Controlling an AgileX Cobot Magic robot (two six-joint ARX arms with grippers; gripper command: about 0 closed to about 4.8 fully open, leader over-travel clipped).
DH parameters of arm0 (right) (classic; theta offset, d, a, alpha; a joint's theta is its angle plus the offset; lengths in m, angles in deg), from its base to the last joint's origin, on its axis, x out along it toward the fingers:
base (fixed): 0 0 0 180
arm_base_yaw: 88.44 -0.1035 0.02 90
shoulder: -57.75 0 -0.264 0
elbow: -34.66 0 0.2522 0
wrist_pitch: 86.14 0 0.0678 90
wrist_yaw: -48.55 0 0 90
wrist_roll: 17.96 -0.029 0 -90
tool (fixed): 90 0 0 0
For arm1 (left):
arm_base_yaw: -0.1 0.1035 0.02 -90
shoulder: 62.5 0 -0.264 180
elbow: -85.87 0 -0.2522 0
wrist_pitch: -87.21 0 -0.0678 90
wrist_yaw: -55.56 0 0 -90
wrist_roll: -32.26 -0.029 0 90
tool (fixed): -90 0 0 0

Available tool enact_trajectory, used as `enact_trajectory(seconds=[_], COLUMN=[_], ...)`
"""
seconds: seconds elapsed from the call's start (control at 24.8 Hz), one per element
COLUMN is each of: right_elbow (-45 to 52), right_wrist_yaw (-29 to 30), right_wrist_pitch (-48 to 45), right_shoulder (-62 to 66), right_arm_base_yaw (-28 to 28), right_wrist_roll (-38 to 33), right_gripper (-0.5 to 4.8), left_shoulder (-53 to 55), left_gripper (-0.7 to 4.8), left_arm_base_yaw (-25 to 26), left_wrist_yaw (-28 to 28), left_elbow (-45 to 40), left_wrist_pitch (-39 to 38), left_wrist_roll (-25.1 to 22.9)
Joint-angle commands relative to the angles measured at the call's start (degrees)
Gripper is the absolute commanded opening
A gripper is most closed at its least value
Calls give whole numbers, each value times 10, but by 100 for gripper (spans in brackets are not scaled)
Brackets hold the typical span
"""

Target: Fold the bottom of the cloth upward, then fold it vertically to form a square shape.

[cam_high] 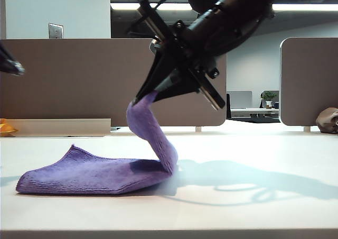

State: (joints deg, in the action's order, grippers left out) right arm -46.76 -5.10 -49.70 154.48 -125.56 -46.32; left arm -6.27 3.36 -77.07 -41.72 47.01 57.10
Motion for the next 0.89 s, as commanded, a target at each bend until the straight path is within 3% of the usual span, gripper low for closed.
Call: enact_trajectory(seconds=[0.04,0.28,0.56,0.89], right_elbow=[-5,-10,-67,-69], right_wrist_yaw=[0,2,13,36], right_wrist_pitch=[-41,-118,-119,-127], right_shoulder=[13,52,116,156], right_arm_base_yaw=[-11,-57,-78,-81], right_wrist_roll=[-41,-80,-92,-98], right_gripper=[-7,-7,-7,-7], left_shoulder=[-36,-43,-57,-57], left_gripper=[-5,-5,-5,-5], left_arm_base_yaw=[29,29,31,31], left_wrist_yaw=[0,-2,-13,-13], left_elbow=[2,2,2,2], left_wrist_pitch=[-58,-89,-90,-92], left_wrist_roll=[-38,-56,-61,-62])
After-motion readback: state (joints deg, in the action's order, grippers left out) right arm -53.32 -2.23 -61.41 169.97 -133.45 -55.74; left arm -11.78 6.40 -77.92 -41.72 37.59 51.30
